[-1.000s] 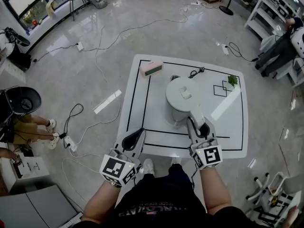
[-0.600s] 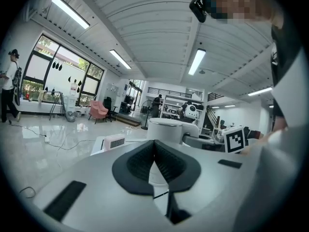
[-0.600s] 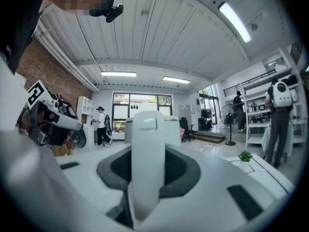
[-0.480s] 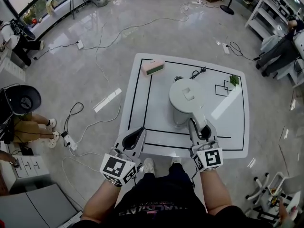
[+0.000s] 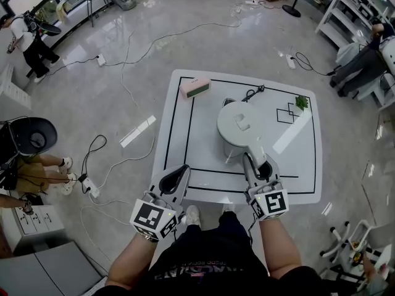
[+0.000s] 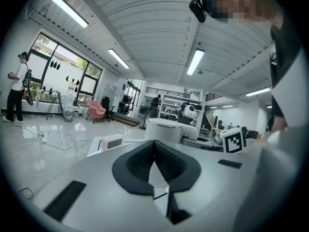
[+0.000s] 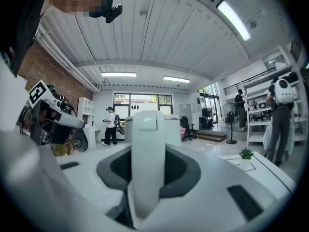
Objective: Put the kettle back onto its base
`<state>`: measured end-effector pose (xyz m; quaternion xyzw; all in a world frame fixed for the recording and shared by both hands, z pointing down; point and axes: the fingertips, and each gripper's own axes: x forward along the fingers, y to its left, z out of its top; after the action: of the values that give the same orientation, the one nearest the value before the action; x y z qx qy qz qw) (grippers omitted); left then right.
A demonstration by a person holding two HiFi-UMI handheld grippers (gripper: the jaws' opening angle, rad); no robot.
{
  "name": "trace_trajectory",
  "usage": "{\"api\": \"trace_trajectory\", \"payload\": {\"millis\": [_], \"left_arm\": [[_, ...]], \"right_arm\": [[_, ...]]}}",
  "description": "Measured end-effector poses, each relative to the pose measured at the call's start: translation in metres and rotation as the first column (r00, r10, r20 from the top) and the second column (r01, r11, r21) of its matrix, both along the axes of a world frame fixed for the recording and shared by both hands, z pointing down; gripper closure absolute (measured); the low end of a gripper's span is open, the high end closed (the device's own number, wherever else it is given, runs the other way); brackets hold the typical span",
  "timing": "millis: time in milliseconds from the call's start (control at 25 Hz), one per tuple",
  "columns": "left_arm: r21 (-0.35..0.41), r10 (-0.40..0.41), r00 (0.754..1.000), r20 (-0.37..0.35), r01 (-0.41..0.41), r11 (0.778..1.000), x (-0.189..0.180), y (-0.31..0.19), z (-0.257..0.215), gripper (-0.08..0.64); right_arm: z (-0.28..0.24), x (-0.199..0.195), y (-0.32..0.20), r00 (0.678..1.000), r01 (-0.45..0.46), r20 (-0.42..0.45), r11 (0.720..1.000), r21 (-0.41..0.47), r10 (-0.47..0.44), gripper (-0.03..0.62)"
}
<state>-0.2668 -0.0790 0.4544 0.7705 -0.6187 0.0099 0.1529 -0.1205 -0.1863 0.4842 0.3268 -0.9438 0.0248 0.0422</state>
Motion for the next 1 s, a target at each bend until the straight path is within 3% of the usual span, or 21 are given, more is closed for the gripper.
{"api": "trace_trajectory", "payload": {"millis": [400, 520, 720, 1000], "left_arm": [[0.014, 0.046, 0.999, 0.002, -0.046, 0.999, 0.015, 0.0, 0.001, 0.555], [0.02, 0.068, 0.998, 0.002, -0.068, 0.997, 0.019, 0.0, 0.0, 0.555], [0.031, 0.139, 0.99, -0.003, -0.138, 0.99, 0.034, 0.0, -0.002, 0.554], [0.048, 0.272, 0.962, -0.004, -0.271, 0.961, 0.063, 0.001, -0.001, 0.552]], "right_arm": [[0.012, 0.005, 0.004, 1.0, 0.011, -0.024, 0.999, -0.044, -0.012, 0.479], [0.014, 0.008, 0.01, 0.999, 0.018, -0.044, 0.998, -0.066, -0.021, 0.44], [0.012, 0.029, 0.021, 0.998, -0.048, -0.054, 0.996, -0.071, 0.044, 0.394], [-0.006, 0.066, 0.047, 0.985, -0.164, -0.051, 0.986, -0.023, 0.163, 0.394]]}}
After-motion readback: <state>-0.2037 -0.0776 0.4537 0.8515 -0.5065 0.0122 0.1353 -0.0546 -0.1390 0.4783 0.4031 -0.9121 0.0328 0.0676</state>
